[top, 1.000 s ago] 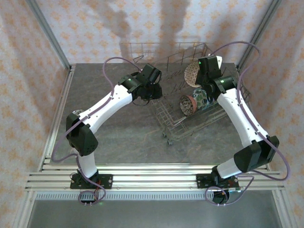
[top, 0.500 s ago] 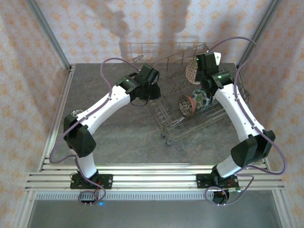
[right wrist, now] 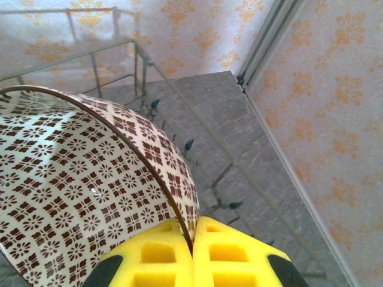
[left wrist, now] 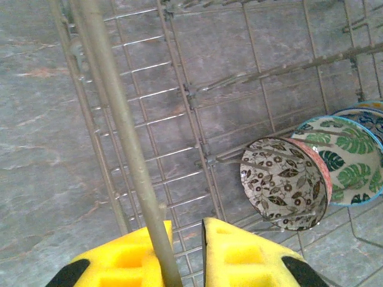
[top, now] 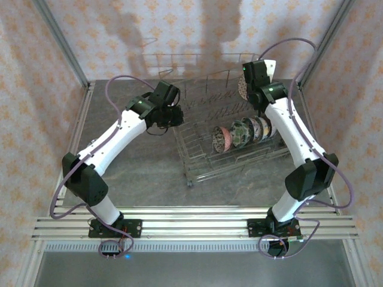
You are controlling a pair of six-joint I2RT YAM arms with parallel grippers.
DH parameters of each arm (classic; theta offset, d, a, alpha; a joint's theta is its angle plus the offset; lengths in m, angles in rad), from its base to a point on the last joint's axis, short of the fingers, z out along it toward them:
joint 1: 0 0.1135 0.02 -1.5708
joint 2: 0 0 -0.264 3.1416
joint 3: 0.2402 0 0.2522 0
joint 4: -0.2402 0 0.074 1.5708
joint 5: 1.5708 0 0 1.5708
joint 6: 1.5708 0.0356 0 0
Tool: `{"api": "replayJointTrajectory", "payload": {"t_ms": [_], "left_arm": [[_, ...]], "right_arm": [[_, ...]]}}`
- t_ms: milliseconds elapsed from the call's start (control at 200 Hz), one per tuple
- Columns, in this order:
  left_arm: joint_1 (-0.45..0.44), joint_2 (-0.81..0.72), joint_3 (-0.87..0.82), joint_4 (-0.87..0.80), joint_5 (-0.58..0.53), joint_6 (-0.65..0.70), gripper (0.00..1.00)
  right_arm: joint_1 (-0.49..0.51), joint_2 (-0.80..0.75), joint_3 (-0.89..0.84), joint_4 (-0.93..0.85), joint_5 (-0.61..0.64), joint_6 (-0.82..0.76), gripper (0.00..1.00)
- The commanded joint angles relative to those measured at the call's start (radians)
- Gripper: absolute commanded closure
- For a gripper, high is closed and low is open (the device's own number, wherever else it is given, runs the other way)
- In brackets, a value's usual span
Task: Load the bowls into the dish rack
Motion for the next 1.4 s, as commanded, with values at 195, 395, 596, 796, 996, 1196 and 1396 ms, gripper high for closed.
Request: {"api": "replayJointTrajectory", "payload": {"t_ms": [195, 395, 596, 796, 996, 1196, 1396], "left_arm": [[0.073, -0.138, -0.078, -0.022, -0.021, 0.06, 0.97], [0.085, -0.184, -0.15, 0.037, 0.019, 0.054, 0.78], [0.11, -0.223, -0.151, 0.053, 0.045, 0.062, 0.56], [0.161, -0.268, -0.15, 0.039, 0.071, 0.073, 0.45], [0.244, -0.307, -0.18, 0.026, 0.114, 0.114, 0.4], [0.307, -0.331, -0.213, 0.011, 0.144, 0.137, 0.39], [0.373, -0.365, -0.264, -0.002, 0.165, 0.158, 0.38]], "right_arm": [[-0.005, 0.166, 0.207, -0.087, 0.244, -0.052, 1.0], [0.011, 0.272, 0.296, -0.105, 0.305, -0.083, 1.0], [0.059, 0.397, 0.412, -0.151, 0.438, -0.121, 1.0], [0.065, 0.478, 0.459, -0.197, 0.493, -0.091, 1.0], [0.066, 0.52, 0.467, -0.203, 0.556, -0.119, 1.0], [0.078, 0.568, 0.493, -0.215, 0.591, -0.151, 1.0], [0.091, 0.61, 0.525, -0.218, 0.601, -0.184, 1.0]]}}
